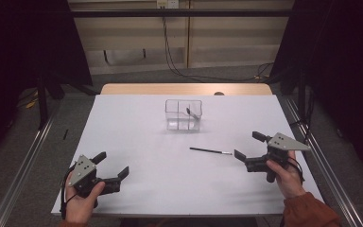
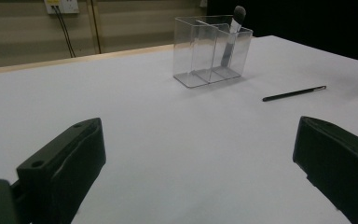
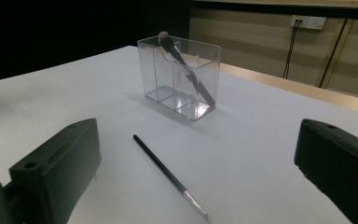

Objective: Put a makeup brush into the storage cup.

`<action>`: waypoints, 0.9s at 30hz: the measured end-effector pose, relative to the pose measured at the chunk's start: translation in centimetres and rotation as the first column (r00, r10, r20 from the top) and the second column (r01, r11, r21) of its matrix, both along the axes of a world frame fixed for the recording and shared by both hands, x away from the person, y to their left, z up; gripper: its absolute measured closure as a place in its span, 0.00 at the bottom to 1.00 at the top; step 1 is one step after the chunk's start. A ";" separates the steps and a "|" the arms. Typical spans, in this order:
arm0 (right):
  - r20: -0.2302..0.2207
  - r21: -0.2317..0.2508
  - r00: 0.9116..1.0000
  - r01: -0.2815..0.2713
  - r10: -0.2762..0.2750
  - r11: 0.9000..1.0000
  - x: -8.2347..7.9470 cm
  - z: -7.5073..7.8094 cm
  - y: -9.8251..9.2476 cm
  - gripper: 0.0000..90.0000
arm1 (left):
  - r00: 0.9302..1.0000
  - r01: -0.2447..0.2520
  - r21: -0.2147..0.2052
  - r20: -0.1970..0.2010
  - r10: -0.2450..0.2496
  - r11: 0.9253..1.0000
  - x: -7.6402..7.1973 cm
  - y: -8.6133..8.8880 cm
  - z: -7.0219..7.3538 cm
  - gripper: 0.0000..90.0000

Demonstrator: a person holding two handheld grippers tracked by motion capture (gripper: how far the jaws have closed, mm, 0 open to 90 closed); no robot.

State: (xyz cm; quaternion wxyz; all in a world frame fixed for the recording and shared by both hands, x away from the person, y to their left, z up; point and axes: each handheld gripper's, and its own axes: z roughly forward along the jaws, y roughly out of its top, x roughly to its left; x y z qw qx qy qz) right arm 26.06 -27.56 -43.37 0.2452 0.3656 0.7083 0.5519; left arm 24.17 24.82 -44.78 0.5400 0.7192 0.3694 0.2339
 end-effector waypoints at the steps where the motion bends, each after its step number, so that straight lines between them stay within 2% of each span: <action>1: 0.000 0.001 1.000 -0.004 0.004 1.000 0.3 0.1 0.1 0.00 | 1.000 0.000 0.001 0.002 0.000 1.000 0.0 0.0 0.0 0.03; 5: -0.023 -0.015 0.999 -0.040 0.040 0.999 1.7 0.1 0.8 0.01 | 1.000 0.000 -0.005 0.011 0.000 1.000 -0.1 0.1 0.2 0.03; 7: -0.022 -0.019 0.999 -0.045 0.045 0.999 2.3 -0.1 1.2 0.02 | 1.000 0.008 -0.007 0.015 -0.008 1.000 -0.1 0.0 0.3 0.03; 11: -0.052 -0.038 0.998 -0.041 0.039 0.998 3.7 -0.1 2.3 0.04 | 1.000 0.012 -0.002 0.006 -0.012 1.000 0.1 0.0 0.2 0.03; 13: -0.030 -0.027 0.998 -0.047 0.046 0.999 4.1 0.1 2.8 0.05 | 1.000 0.019 -0.001 0.006 -0.019 1.000 0.2 -0.1 0.2 0.03; 15: -0.047 -0.038 0.998 -0.042 0.040 0.998 4.6 0.3 3.3 0.05 | 1.000 0.026 0.002 0.007 -0.026 1.000 0.2 -0.2 0.2 0.03; 18: -0.061 -0.046 0.996 -0.067 0.065 0.997 5.2 0.5 3.7 0.05 | 1.000 0.028 0.011 0.000 -0.028 1.000 0.3 -0.2 0.2 0.03; 20: -0.095 -0.048 0.993 -0.081 0.077 0.996 5.6 0.4 4.0 0.05 | 1.000 0.031 0.012 -0.002 -0.031 0.999 0.3 -0.2 0.2 0.03; 23: -0.162 -0.084 0.982 -0.112 0.097 0.990 6.3 0.3 4.2 0.06 | 0.999 0.032 0.012 -0.001 -0.032 0.999 0.3 -0.2 0.2 0.03; 27: -0.202 -0.104 0.973 -0.131 0.108 0.986 7.2 0.5 4.5 0.09 | 0.999 0.033 0.011 -0.004 -0.033 0.999 0.4 -0.2 0.2 0.03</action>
